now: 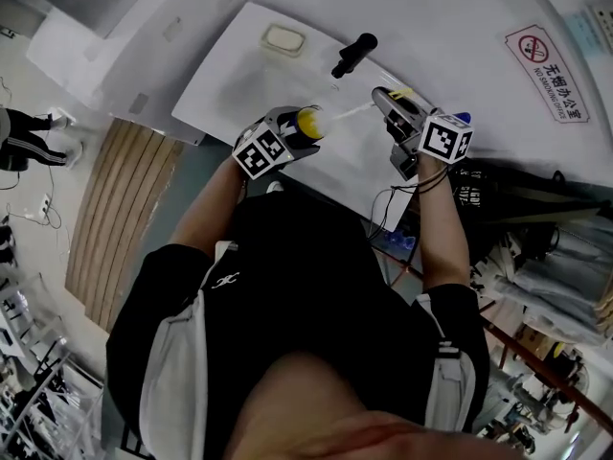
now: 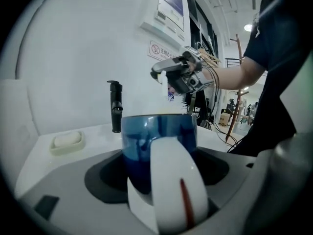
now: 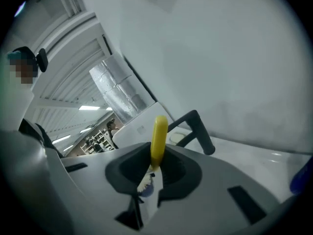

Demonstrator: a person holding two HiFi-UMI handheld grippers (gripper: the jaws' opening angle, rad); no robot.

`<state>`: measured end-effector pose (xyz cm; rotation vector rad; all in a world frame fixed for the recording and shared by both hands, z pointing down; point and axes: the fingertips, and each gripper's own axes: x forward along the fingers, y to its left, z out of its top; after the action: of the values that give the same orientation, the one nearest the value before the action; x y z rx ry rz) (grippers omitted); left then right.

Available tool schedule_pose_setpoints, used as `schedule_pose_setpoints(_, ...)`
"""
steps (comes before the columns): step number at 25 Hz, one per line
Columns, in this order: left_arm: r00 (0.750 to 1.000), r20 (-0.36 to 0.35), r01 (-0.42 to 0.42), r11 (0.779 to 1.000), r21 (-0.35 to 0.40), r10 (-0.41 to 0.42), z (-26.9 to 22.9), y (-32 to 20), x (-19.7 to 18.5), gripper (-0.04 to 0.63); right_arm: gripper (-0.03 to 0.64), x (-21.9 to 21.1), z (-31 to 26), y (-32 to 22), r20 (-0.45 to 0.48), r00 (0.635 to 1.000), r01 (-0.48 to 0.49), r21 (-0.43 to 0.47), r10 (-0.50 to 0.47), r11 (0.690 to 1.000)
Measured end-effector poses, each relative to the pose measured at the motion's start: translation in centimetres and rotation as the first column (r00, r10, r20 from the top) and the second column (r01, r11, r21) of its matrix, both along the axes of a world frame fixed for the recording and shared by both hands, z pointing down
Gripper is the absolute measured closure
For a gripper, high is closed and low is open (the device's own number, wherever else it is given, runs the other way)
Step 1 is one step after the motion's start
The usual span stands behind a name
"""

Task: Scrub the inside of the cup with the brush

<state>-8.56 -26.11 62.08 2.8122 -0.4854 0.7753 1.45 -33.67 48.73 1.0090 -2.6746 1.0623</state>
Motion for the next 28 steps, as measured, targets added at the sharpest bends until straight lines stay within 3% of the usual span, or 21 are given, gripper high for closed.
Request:
schedule_pose_setpoints(3,0.999,0.009,0.039,0.999,-0.026,-0.039,0.6,-0.7,-0.5,0.201,0.563,-0.4,-0.2,2.8,-0.074,0.992,0.101,-0.005,-0.101,0.995)
schedule_pose_setpoints(7,0.997,0.034,0.071,0.996,-0.047,-0.069,1.1,-1.7,-0.7,0.201,0.563,-2.3,-1.1,6.3,-0.131,0.958,0.258,0.006,-0.255,0.966)
schedule_pose_setpoints(11,0.994,0.103,0.032,0.999,0.002,-0.032,1.3,-1.7,-0.3,0.201,0.561,-4.8,-2.9,7.5,-0.157,0.929,0.349,0.077,-0.335,0.934)
schedule_pose_setpoints(18,0.980,0.187,-0.086,0.993,0.082,0.069,0.9,-0.2,0.9,0.201,0.569,-9.3,-6.4,5.4,-0.091,0.925,0.380,0.218,-0.369,0.899)
schedule_pose_setpoints(23,0.979,0.146,-0.155,0.983,0.101,0.139,-0.1,1.4,2.0,0.201,0.574,-11.9,-7.3,2.6,-0.058,0.930,0.363,0.304,-0.363,0.881)
schedule_pose_setpoints(28,0.981,0.108,-0.174,0.980,0.102,0.163,-1.0,2.0,1.9,0.201,0.571,-12.6,-7.4,0.2,0.005,0.942,0.314,0.331,-0.334,0.890)
